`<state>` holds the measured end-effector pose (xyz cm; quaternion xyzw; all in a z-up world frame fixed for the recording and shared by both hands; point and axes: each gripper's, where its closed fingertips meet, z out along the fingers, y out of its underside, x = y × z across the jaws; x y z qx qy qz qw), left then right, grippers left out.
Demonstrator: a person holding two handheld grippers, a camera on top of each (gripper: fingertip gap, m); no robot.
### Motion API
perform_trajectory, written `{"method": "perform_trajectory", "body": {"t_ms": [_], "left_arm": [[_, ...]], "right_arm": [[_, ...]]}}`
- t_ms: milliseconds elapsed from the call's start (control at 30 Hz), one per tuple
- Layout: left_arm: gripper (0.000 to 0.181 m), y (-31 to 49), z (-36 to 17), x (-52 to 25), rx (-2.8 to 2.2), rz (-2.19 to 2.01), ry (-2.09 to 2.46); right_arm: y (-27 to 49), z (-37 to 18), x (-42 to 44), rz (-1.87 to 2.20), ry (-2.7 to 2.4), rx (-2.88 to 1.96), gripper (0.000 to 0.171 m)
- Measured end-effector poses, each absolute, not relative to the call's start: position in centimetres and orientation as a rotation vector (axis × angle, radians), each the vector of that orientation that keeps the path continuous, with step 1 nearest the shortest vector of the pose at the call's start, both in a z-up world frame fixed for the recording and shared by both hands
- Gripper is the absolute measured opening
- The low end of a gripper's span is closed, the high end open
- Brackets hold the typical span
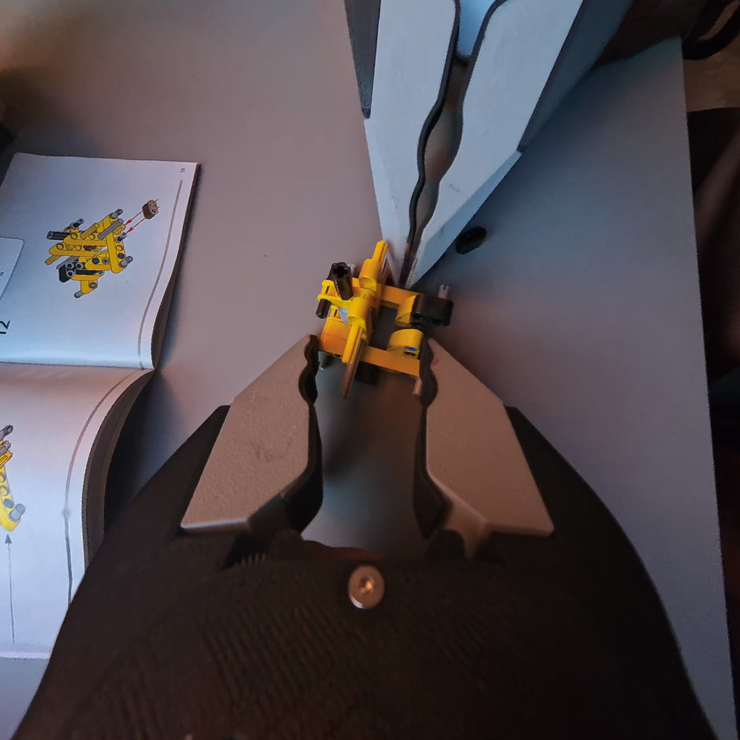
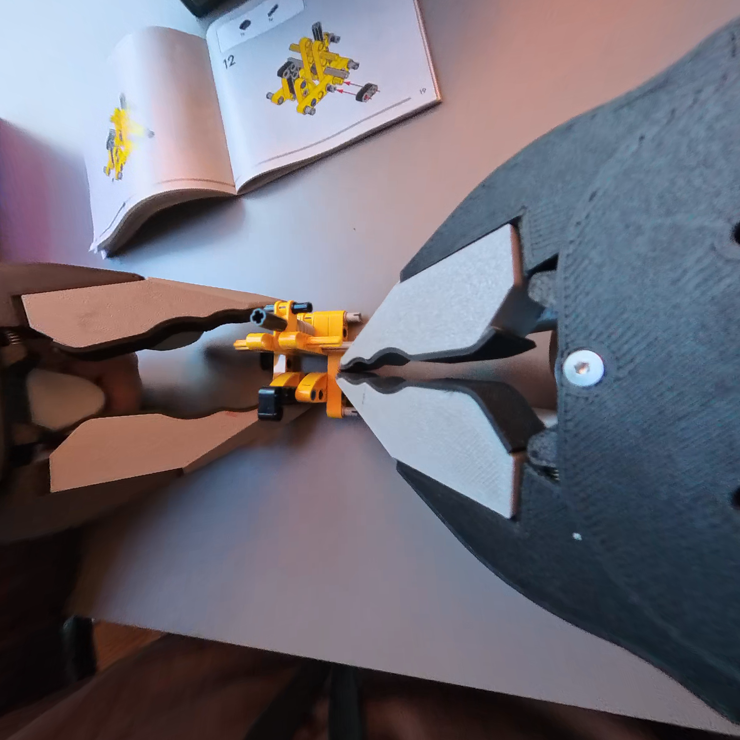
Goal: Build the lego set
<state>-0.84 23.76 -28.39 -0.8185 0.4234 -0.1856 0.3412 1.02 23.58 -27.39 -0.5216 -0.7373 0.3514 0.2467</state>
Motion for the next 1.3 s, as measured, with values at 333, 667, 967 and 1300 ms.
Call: {"method": "perform_trajectory", "body": {"t_ms": [333, 667, 967, 1300], "left_arm": [[0.049, 23.6, -28.4, -1.2, -2.133, -0.477, 1.107], [0.049, 23.4, -28.4, -1.6, -2.147, -0.468, 1.11], [0.049, 23.4, -28.3, -1.6, -2.149, -0.467, 1.109], [0.049, 23.4, -28.4, -1.6, -2.149, -0.467, 1.108]], "right_arm": [[25.2, -26.6, 2.6, 1.058, -2.012, -1.438, 0.0], [24.3, -26.6, 4.8, 1.049, -2.138, -1.43, 0.007], [24.3, -27.5, 6.5, 0.97, -2.251, -1.349, 0.006], [23.9, -28.1, 6.0, 0.92, -2.264, -1.3, 0.015]]}}
